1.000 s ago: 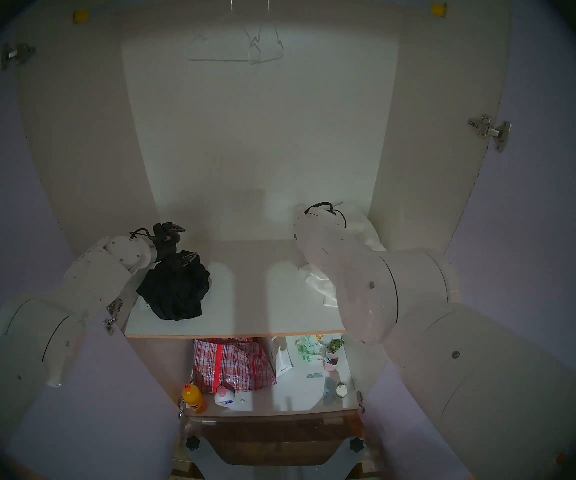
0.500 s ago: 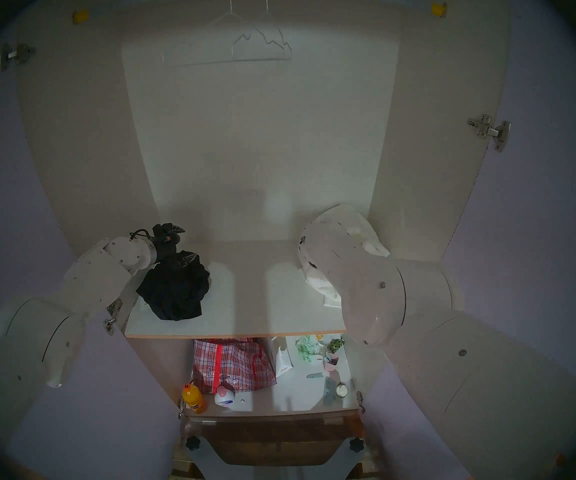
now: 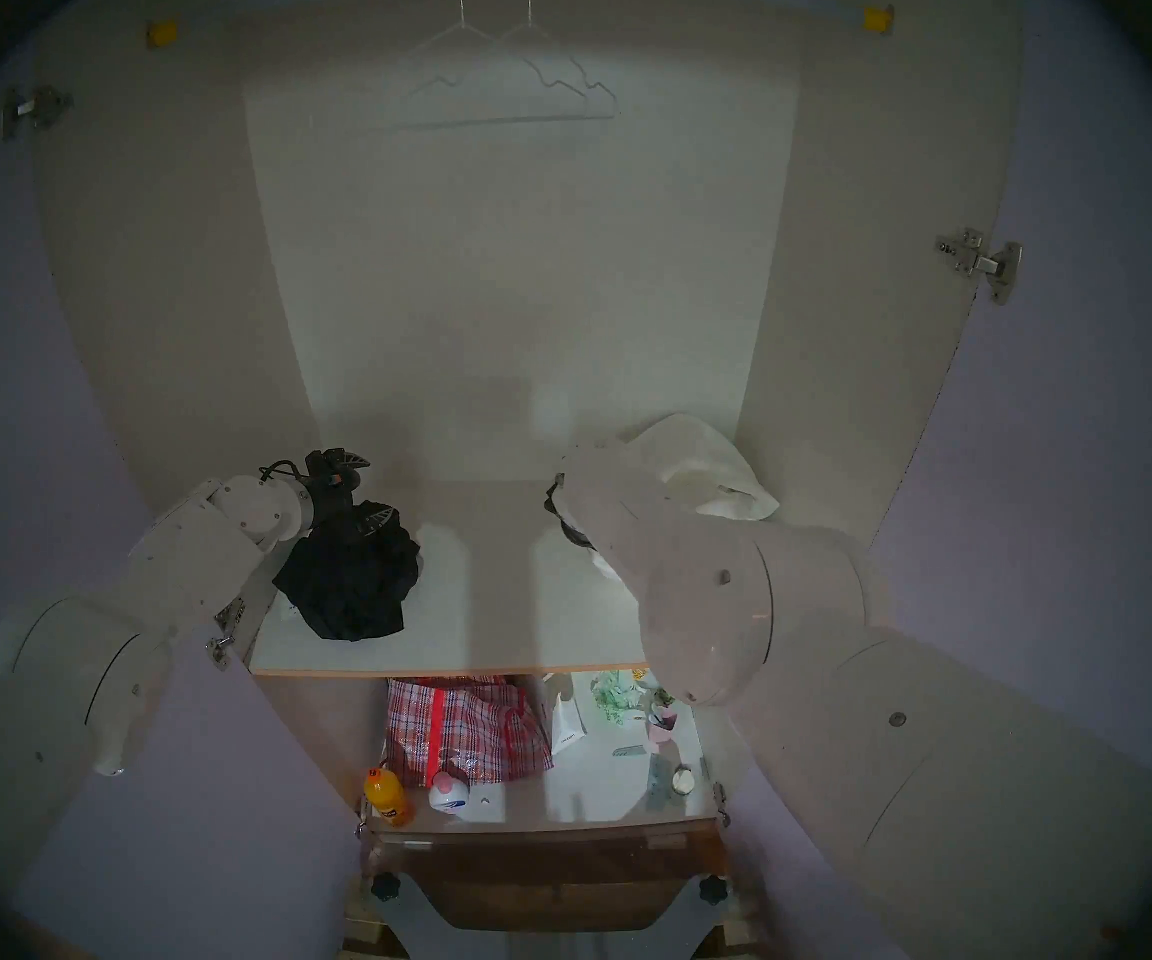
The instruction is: Sort tops into two piles: light colors and dark colors
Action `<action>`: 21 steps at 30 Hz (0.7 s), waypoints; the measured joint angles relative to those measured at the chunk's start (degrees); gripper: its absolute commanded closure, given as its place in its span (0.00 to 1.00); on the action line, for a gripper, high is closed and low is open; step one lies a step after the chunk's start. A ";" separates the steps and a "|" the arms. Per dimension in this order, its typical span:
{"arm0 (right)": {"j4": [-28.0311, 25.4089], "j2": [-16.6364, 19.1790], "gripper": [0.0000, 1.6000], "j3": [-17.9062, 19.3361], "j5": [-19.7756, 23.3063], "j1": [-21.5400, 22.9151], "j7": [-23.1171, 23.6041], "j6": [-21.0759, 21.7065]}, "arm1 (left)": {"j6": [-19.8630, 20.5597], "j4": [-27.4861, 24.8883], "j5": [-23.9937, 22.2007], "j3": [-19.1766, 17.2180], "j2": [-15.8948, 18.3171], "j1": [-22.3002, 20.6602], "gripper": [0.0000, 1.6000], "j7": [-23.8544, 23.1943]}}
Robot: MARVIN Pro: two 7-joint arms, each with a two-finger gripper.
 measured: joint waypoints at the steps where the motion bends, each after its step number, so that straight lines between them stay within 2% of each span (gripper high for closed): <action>1: -0.09 -0.30 0.00 -1.07 -0.83 0.10 0.00 -0.11 | 0.00 0.04 0.00 0.01 0.00 0.04 0.00 0.03; 8: -0.24 -0.95 0.00 -8.52 -5.92 0.18 0.10 -1.35 | 0.00 0.22 0.00 0.01 0.00 0.20 0.00 0.30; 21: -1.97 0.00 0.00 -21.13 -10.35 0.95 0.55 -4.99 | 0.00 0.48 0.02 0.01 -0.04 0.51 0.00 0.82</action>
